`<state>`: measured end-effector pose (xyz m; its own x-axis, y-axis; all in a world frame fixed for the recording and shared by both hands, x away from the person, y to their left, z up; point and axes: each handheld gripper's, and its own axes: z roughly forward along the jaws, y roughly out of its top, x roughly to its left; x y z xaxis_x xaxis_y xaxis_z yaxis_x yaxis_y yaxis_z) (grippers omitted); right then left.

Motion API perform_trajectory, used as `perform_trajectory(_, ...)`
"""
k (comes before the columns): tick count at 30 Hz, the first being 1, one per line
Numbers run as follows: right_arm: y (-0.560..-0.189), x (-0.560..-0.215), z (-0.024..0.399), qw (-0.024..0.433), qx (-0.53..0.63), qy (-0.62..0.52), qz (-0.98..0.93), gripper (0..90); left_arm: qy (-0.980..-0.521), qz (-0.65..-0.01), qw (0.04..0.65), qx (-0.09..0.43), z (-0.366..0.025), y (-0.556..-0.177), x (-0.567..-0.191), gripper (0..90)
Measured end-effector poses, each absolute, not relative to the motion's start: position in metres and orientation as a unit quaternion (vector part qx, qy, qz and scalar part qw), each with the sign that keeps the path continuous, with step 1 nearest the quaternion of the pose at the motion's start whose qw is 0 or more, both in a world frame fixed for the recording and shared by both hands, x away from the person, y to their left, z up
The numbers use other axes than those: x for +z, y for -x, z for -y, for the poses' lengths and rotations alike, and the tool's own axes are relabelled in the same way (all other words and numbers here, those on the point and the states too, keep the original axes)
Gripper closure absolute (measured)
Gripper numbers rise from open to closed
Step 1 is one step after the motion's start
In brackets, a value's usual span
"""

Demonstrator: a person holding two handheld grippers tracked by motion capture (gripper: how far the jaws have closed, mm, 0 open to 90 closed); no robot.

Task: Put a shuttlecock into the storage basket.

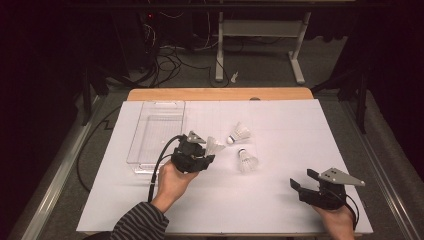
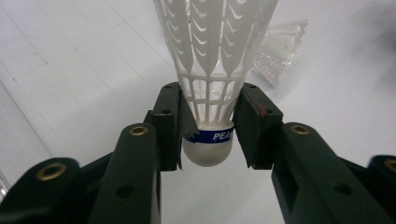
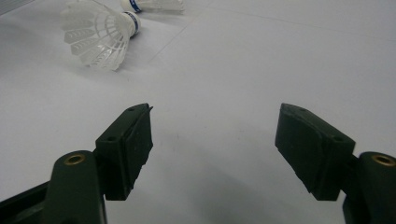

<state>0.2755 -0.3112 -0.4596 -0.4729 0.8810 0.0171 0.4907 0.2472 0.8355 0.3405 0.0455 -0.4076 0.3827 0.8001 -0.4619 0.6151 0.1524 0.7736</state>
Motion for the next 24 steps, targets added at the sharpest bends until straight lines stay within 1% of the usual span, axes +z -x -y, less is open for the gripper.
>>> perform_trajectory(10, -0.276, -0.460, 0.311, 0.238, 0.411, -0.455, -0.753, 28.0, -0.642, -0.550, 0.527, 0.092, -0.051, -0.341, -0.405, 63.9)
perform_trajectory(24, -0.276, -0.459, 0.311, 0.239, 0.412, -0.455, -0.752, 27.9, -0.624, -0.562, 0.534, 0.096, -0.065, -0.345, -0.396, 64.0)
